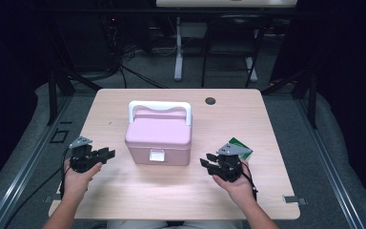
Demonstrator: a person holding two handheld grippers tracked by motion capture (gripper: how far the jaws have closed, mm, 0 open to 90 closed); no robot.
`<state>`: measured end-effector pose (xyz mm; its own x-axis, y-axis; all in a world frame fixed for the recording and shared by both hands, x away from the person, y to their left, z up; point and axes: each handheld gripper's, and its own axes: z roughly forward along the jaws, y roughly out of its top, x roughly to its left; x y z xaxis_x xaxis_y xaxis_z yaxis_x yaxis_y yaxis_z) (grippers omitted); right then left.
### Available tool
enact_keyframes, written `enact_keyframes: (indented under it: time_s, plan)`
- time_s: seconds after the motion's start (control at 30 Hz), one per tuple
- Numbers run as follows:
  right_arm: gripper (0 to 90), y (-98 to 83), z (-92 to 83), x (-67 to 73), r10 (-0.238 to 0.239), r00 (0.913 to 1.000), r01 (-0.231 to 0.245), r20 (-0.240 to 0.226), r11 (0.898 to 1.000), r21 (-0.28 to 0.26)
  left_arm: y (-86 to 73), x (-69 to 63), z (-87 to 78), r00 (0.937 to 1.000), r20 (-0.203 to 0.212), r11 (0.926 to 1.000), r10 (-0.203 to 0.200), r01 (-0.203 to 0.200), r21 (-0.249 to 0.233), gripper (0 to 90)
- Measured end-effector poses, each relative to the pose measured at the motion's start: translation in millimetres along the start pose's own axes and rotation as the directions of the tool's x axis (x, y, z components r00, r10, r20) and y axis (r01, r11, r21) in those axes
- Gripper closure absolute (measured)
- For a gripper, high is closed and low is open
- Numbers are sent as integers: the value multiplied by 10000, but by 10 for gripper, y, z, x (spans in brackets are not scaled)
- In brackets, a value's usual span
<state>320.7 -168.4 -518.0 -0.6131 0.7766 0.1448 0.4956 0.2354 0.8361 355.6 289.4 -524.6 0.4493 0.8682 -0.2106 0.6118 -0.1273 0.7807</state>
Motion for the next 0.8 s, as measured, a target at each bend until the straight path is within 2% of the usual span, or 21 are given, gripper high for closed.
enact_keyframes:
  time_s: [0.03, 0.17, 0.37, 0.57, 0.63, 0.7, 0.8]
  plan:
    - [673, 38, 9, -21, 192, 9998, -192, -30, 9998, -13, 25, -19, 4, 9999, -86, 10000, 80, -81, -55, 622]
    - [675, 111, 48, -29, 25, 10000, -24, 43, 10000, -59, 134, -75, 46, 9995, -83, 9995, 305, -305, -64, 617]
    - [674, 213, 173, -69, 234, 9995, -232, 227, 9997, -121, 294, -165, 148, 9983, -7, 9982, 591, -591, -131, 618]
    - [678, 270, 286, -95, 339, 9985, -335, 426, 9994, -105, 330, -204, 218, 9981, 19, 9979, 612, -611, -192, 649]
    - [685, 285, 340, -106, 631, 9972, -626, 403, 9979, -150, 329, -218, 243, 9978, 129, 9976, 652, -648, -261, 663]
    - [688, 290, 356, -108, 661, 9969, -656, 419, 9978, -122, 324, -244, 265, 9970, 214, 9971, 741, -737, -188, 665]
    - [702, 309, 414, -95, 732, 9965, -725, 404, 9972, -174, 318, -278, 275, 9958, 60, 9957, 910, -909, -179, 702]
